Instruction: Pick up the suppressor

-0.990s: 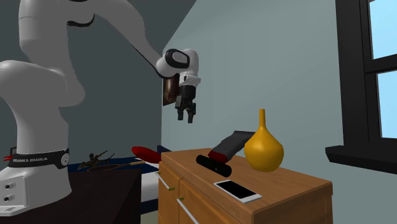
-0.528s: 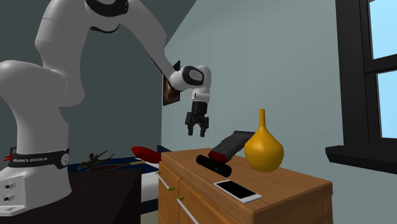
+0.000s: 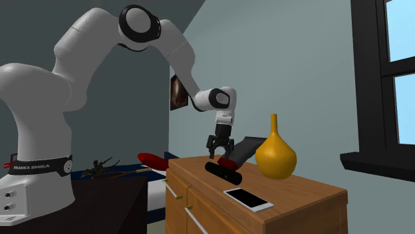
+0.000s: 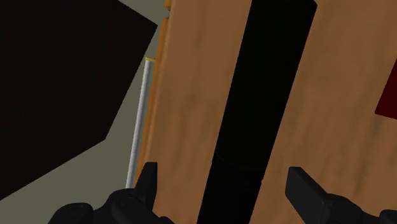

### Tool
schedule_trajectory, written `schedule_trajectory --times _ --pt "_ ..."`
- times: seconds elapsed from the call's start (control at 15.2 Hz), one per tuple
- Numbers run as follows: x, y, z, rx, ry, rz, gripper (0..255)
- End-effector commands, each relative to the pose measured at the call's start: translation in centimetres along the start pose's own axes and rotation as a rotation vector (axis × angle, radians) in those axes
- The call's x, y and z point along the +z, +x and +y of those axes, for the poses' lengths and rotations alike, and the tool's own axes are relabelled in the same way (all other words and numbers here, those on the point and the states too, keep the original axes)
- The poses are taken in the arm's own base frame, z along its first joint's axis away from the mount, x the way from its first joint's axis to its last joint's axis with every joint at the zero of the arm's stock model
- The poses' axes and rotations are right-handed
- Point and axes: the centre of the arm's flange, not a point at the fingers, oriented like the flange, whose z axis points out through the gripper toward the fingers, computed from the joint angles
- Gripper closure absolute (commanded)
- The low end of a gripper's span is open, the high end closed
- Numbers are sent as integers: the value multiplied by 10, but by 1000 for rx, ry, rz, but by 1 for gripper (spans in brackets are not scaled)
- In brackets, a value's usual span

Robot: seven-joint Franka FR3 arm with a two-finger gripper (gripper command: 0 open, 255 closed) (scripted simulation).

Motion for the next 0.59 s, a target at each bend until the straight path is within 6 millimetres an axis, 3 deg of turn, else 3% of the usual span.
schedule_trajectory --times 0.0,0.53 --pt "16 10 -19 68 -3 -13 0" --pt "56 12 -27 71 -3 -14 0"
